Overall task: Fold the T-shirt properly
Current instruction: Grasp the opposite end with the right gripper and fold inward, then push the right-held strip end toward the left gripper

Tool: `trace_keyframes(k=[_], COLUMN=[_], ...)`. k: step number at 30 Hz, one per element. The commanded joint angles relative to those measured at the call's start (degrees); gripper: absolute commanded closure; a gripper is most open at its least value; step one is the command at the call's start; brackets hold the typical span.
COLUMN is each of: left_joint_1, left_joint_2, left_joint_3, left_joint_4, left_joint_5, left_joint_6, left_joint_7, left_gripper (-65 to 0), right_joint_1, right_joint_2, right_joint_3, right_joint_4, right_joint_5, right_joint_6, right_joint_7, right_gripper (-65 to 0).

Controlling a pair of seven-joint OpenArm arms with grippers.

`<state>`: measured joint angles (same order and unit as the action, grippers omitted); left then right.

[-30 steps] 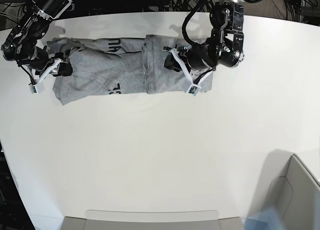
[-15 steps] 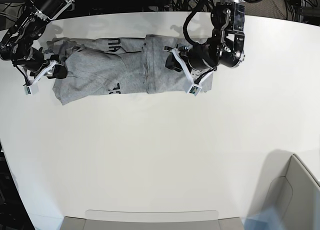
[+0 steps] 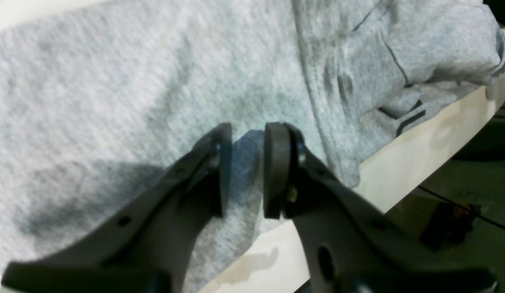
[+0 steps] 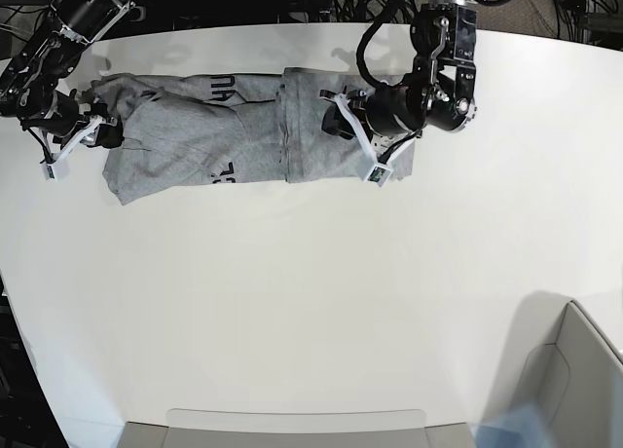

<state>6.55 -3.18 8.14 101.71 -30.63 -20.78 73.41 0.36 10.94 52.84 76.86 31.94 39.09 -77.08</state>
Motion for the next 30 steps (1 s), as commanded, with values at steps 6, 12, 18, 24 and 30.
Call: trace_keyframes(k=[6,12,18,24,30], left_joint_1=[-0.8,-0.8,-0.8,-0.8,-0.3], left_joint_2=[0.4,0.4,0.4,0.4,0.4], left_joint_3=[0.0,0.0,0.0,-0.1,-0.4], left_joint_4=[0.8,0.8,1.0,1.4,4.5], left_joint_5=[-0.7,-0.7,-1.0,-1.1,-1.1], left_joint_6=[-0.2,-0.2,-0.2,-0.2,-0.2], left_joint_7=[-0.7,-0.7,-0.7,-0.6,-0.6], left_gripper=[-13.3,-13.3,-13.3,-13.3,-13.3], right_joint_1=[-0.4,-0.8,-0.4,2.0,6.2], right_joint_2=[-1.4,-5.4,-5.2,-4.4,-2.1], right_joint_3=[-8.7,-13.2,-15.3,-15.1,-7.9], right_joint_4=[-1.7,-1.2,-1.2,-1.1,-1.4], right_joint_5=[-2.7,-2.8,-2.9,-4.8,-5.5], right_joint_6=[0.9,0.9,0.9,0.9,0.9], right_joint_7=[-2.9,-2.9,-2.9,-2.9,-2.9], right_gripper=[-25.0,-24.9,-12.4,0.0,0.0])
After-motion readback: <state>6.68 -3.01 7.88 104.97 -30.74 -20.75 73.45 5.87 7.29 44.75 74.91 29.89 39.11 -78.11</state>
